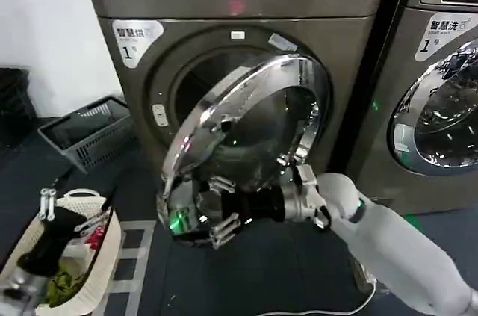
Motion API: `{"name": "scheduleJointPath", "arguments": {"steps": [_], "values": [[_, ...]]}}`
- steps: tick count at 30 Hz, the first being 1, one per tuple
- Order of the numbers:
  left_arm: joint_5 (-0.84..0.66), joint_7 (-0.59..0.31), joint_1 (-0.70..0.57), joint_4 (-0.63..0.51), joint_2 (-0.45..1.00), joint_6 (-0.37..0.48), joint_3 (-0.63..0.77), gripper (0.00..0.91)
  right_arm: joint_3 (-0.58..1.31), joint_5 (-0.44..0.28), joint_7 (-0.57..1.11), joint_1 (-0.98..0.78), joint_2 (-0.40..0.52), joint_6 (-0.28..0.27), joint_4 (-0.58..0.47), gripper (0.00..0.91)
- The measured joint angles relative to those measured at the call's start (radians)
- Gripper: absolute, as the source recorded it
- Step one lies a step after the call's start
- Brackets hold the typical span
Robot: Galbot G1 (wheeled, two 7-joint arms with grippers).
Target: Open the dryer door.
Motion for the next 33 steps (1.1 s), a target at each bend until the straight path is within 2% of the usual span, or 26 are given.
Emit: {"name": "scheduleJointPath", "arguments": {"steps": [11, 19, 26, 31, 33], "values": [[0.037, 0.011, -0.120, 0.033, 0.033, 0.012, 0.189, 0.907, 0.291, 0.018, 0.062, -0.237, -0.125, 0.037, 0.066, 0.907], [0.036, 0.024, -0.193, 0.077, 0.051, 0.004, 0.298, 0.907, 0.617, -0.043, 0.127, -0.556, -0.162, 0.085, 0.094, 0.907], [0.024, 0.028, -0.271, 0.116, 0.065, 0.004, 0.398, 0.907, 0.941, -0.063, 0.185, -0.854, -0.101, 0.110, 0.135, 0.907], [0.018, 0.031, -0.327, 0.152, 0.065, -0.003, 0.479, 0.907, 1.160, -0.138, 0.298, -1.047, 0.009, 0.142, 0.162, 0.907], [0.017, 0.032, -0.353, 0.171, 0.061, -0.008, 0.513, 0.907, 1.240, -0.196, 0.353, -1.112, 0.067, 0.172, 0.165, 0.907]]}}
